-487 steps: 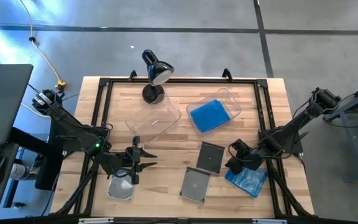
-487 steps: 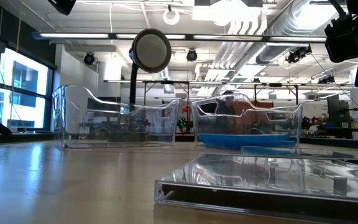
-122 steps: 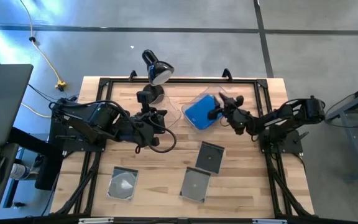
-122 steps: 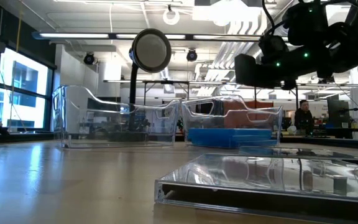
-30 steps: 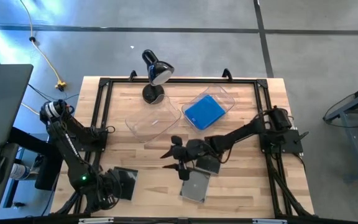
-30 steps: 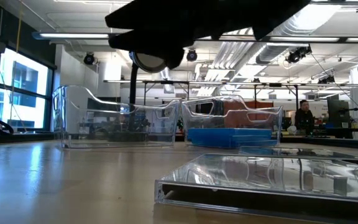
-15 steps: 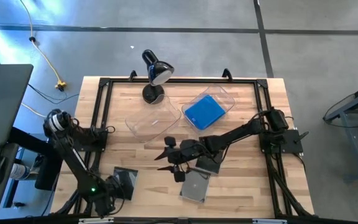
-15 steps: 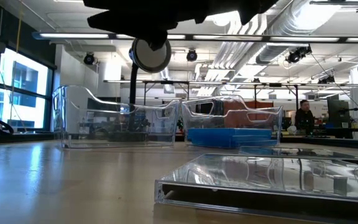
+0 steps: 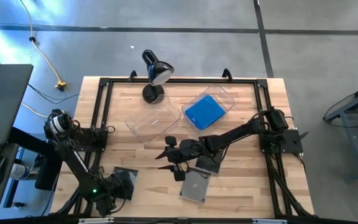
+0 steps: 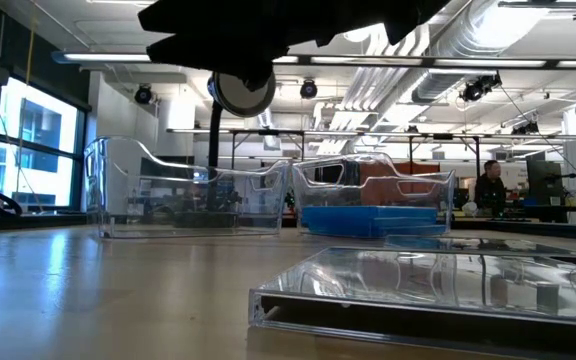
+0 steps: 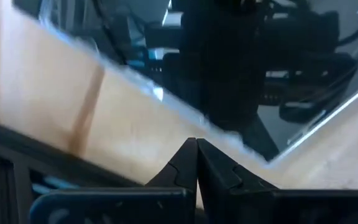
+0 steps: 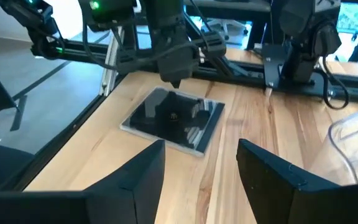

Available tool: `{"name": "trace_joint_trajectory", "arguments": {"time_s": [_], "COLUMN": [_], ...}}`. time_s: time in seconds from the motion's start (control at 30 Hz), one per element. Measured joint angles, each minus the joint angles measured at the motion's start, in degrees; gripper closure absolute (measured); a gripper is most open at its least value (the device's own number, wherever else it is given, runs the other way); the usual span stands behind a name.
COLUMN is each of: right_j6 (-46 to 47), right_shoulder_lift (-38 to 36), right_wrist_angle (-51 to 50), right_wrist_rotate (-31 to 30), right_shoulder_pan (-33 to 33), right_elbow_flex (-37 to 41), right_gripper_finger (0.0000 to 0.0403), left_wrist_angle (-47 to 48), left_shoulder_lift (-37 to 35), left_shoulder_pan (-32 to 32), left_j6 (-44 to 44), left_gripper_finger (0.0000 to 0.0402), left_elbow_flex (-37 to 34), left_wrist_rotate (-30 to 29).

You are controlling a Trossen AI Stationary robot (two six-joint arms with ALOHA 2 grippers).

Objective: Pick & place jewel cases by type
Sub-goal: Put the bottom left black CD case into the left transparent bin

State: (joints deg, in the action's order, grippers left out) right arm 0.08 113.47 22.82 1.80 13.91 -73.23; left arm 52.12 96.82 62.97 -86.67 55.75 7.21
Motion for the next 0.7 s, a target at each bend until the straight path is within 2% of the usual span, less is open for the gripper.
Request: {"name": "trace_joint_trajectory", "arguments": {"time_s": [0.2,0.33,0.5,0.6,0.7], "right_j6": [0.5,0.5,0.5,0.6,2.0], "right_shoulder_lift": [0.0,0.0,0.0,0.0,0.0], "right_wrist_angle": [-2.5,-2.5,-2.5,-2.8,-4.6], "right_wrist_rotate": [0.1,0.1,0.1,0.1,0.3], "right_shoulder_pan": [0.0,0.0,0.0,0.0,0.0], "right_elbow_flex": [0.0,0.0,0.0,0.0,0.0], "right_gripper_finger": [0.0217,0.0217,0.0217,0.0217,0.0217], "left_wrist_angle": [-0.1,-1.8,-4.8,-5.2,-6.1], "left_shoulder_lift": [0.0,0.0,0.0,0.0,0.0], "left_shoulder_pan": [0.0,0.0,-1.2,-3.8,-7.2], "left_j6": [1.5,3.2,12.4,19.0,25.0], "left_gripper_finger": [0.0397,0.0397,0.0397,0.0397,0.0397], "left_elbow_flex": [0.0,0.0,0.0,0.0,0.0], "left_wrist_rotate": [-3.8,-9.1,-17.9,-19.9,-19.6]}}
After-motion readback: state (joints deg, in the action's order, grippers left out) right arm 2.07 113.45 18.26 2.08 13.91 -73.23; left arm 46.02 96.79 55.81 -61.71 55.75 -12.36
